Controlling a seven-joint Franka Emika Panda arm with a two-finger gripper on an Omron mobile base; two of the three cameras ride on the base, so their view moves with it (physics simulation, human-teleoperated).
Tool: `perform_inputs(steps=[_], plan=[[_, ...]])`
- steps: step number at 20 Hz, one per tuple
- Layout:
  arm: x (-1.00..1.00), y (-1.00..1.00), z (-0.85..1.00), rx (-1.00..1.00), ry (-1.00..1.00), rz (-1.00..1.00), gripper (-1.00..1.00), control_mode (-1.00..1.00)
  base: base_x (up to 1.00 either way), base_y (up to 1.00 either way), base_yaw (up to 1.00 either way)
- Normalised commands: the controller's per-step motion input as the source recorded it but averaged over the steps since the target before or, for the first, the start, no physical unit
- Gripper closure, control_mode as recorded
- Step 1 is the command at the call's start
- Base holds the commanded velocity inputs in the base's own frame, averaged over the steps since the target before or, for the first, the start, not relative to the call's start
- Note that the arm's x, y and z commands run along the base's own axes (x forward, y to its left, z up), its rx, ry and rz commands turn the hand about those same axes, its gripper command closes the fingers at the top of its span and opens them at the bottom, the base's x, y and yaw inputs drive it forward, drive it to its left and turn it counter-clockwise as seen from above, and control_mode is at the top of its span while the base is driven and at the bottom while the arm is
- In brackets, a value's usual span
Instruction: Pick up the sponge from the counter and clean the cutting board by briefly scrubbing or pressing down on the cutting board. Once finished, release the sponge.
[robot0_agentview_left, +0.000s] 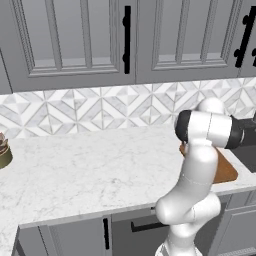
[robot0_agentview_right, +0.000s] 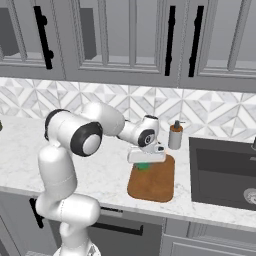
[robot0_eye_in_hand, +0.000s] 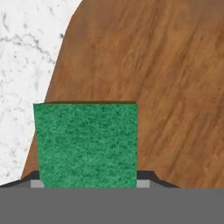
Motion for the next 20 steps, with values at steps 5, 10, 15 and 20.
perform_inputs(steps=[5, 10, 15, 20], plan=[[0.63, -0.01, -0.50, 0.00, 0.00, 0.00, 1.00, -1.00, 0.00, 0.00, 0.00], [0.65, 0.00, -0.44, 0.00, 0.00, 0.00, 1.00, -1.00, 0.00, 0.00, 0.00], [0.45, 0.00, -0.47, 0.00, -0.01, 0.00, 1.00, -1.00, 0.00, 0.00, 0.00], [0.06, 0.09, -0.53, 0.00, -0.04, 0.00, 1.00, -1.00, 0.00, 0.00, 0.00]])
